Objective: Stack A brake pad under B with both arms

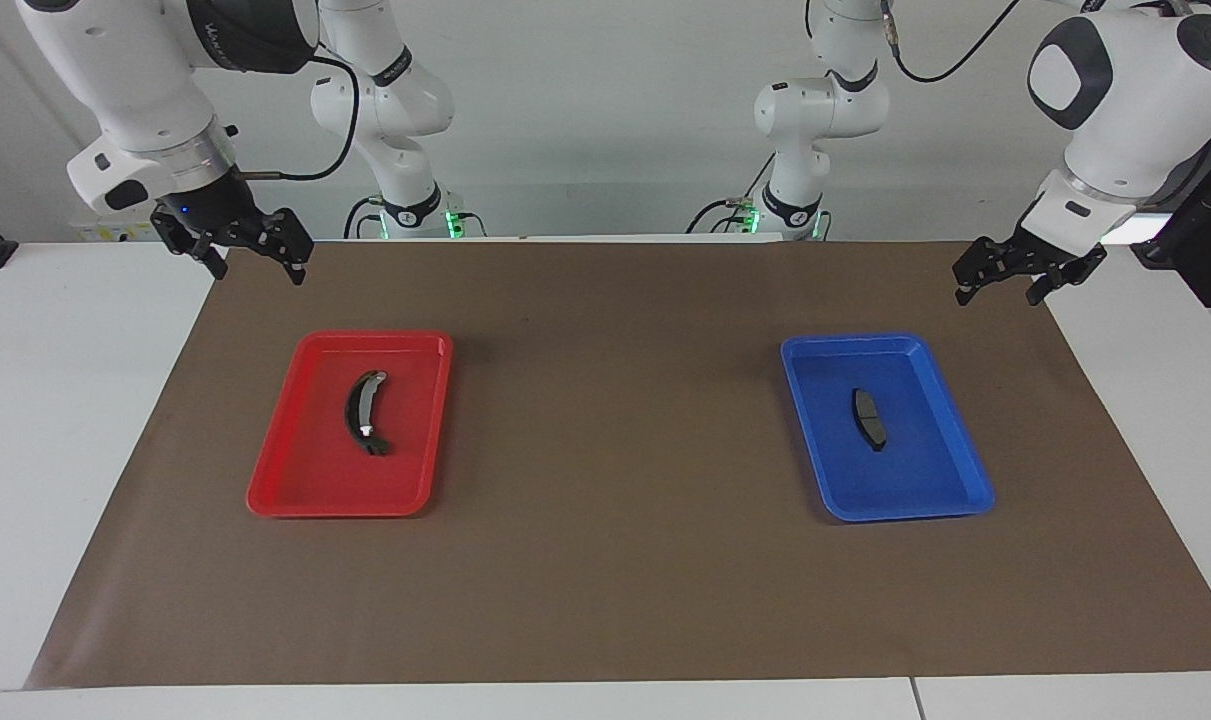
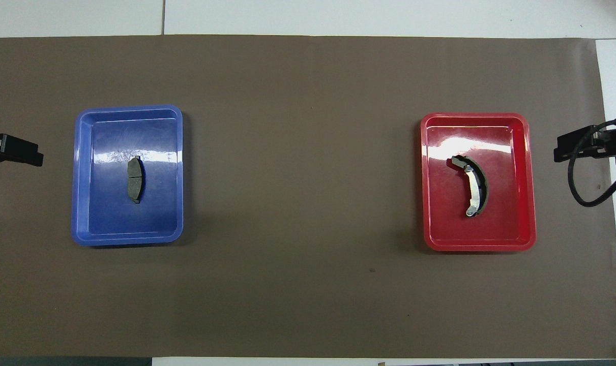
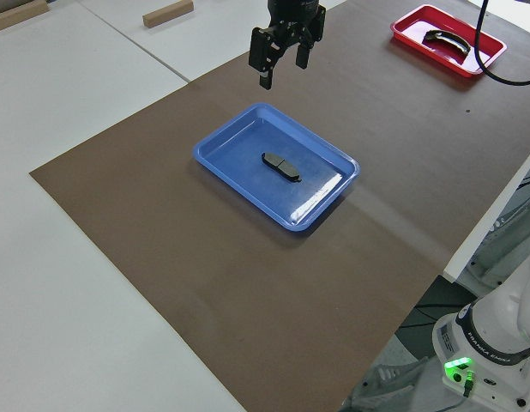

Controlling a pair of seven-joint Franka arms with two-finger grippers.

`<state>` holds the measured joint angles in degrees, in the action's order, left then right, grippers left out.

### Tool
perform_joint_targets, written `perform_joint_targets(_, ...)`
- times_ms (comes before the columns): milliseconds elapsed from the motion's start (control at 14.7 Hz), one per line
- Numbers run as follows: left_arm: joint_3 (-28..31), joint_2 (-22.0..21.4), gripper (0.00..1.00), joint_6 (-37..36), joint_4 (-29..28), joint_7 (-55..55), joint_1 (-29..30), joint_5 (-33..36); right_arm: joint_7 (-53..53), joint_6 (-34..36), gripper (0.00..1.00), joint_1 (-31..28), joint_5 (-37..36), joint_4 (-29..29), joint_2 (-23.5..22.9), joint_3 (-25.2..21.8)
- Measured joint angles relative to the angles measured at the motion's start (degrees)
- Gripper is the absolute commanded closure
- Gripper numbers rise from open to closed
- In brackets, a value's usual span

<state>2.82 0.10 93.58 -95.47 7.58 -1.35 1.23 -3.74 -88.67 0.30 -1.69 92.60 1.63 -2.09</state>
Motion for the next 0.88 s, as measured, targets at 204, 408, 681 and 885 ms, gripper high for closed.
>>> perform_joint_targets(204, -0.01, 0.0, 0.01, 0.14, -0.16, 0.0, 0.0, 0.0, 0.0, 0.0, 0.0, 0.0, 0.0, 0.0, 0.0, 0.0)
perform_joint_targets(408, -0.04, 0.0, 0.01, 0.52, -0.47, 0.0, -0.02, -0.03, 0.0, 0.0, 0.0, 0.0, 0.0, 0.0, 0.0, 0.0)
perform_joint_targets(681, -0.1, -0.56, 0.01, 4.43, -3.04, 0.0, -0.1, -0.06, 0.0, 0.0, 0.0, 0.0, 0.0, 0.01, 0.0, 0.0)
perform_joint_targets(885, -0.12, -2.26, 0.01, 9.4, -7.49, 0.0, -0.62, -0.1, 0.0, 0.0, 0.0, 0.0, 0.0, 0.01, 0.0, 0.0)
